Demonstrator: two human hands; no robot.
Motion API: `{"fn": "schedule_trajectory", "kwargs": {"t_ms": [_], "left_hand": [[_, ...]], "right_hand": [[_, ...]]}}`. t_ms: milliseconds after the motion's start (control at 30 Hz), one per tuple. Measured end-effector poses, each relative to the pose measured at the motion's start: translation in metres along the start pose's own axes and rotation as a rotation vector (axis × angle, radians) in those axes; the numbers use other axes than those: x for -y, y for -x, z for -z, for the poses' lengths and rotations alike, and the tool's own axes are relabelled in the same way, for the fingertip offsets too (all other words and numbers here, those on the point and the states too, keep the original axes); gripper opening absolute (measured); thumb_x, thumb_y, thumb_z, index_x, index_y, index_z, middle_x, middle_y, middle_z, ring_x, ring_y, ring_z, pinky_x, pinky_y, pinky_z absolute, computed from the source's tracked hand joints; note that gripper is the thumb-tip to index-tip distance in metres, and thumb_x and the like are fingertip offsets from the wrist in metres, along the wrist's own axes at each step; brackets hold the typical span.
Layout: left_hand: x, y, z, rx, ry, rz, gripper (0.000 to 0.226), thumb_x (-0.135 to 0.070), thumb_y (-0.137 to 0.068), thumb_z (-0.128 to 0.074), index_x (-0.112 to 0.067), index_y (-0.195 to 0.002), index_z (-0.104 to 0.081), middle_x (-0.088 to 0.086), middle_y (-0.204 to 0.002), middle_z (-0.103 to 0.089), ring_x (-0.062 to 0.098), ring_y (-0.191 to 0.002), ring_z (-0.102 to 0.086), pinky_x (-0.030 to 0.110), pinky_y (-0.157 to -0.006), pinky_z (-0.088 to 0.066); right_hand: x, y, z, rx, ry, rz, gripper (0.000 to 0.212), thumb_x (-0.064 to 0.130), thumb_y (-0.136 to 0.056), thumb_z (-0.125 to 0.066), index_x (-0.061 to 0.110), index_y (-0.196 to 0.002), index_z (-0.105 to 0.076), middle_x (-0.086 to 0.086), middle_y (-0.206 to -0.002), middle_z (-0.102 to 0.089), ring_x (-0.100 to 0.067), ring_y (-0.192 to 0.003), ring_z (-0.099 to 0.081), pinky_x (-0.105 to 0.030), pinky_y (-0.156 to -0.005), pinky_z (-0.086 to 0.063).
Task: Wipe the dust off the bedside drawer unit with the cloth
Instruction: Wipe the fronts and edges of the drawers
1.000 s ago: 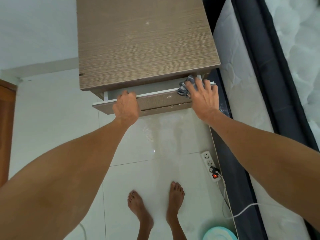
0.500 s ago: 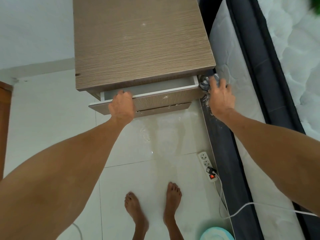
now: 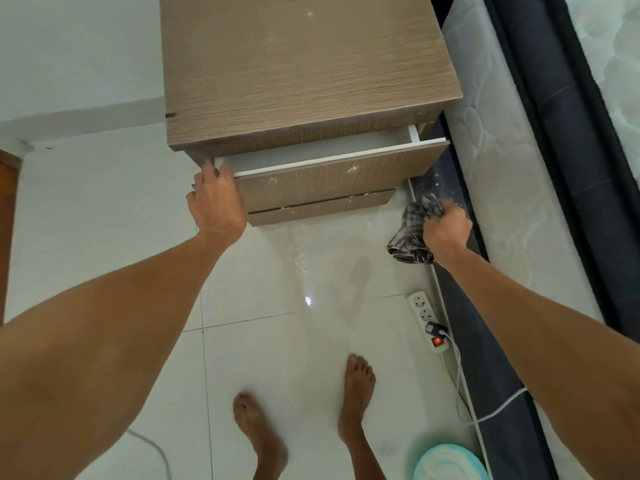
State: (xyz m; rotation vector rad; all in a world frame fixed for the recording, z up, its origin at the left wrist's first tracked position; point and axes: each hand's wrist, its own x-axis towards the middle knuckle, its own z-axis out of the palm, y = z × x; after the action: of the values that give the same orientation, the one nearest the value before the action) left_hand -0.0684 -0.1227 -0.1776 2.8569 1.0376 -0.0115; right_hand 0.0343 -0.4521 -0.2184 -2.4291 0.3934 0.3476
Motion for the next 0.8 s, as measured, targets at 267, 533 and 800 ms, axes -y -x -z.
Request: {"fn": "schedule_trajectory", "kwargs": {"t_ms": [267, 533, 800], "left_hand": [[0.036, -0.007, -0.01, -0.14, 0.084, -0.134, 0.023, -0.007, -0.091, -0.059, -0.008, -0.113, -0.062, 0.016, -0.115, -0.055, 0.034, -0.106, -0.05, 0.043, -0.082, -0.038], [0.063, -0.031, -0.039, -0.399, 0.201, -0.317, 0.019, -0.019, -0.092, -0.062, -0.01, -0.109, -0.065, 0.012, -0.108, -0.058, 0.031, -0.099, -0.053, 0.038, -0.077, -0.038], [0.087, -0.06, -0.067, -0.776, 0.246, -0.531, 0.018, -0.022, -0.089, -0.063, -0.007, -0.098, -0.064, 0.014, -0.097, -0.06, 0.032, -0.087, -0.054, 0.035, -0.069, -0.035]], "right_hand": [[0.041, 0.062, -0.044, 0.007, -0.067, 0.527, 0.045, -0.002, -0.094, -0.045, 0.014, -0.134, -0.058, -0.013, -0.118, -0.061, -0.024, -0.107, -0.058, -0.036, -0.098, -0.049], [0.089, 0.09, -0.107, -0.022, -0.108, 1.063, 0.049, -0.005, -0.088, -0.051, 0.011, -0.134, -0.058, -0.013, -0.113, -0.06, -0.026, -0.097, -0.059, -0.037, -0.082, -0.052], [0.144, 0.093, -0.155, -0.292, -0.09, 1.516, 0.044, 0.014, -0.088, -0.046, 0.006, -0.129, -0.061, -0.022, -0.119, -0.058, -0.036, -0.098, -0.06, -0.044, -0.068, -0.057]]}}
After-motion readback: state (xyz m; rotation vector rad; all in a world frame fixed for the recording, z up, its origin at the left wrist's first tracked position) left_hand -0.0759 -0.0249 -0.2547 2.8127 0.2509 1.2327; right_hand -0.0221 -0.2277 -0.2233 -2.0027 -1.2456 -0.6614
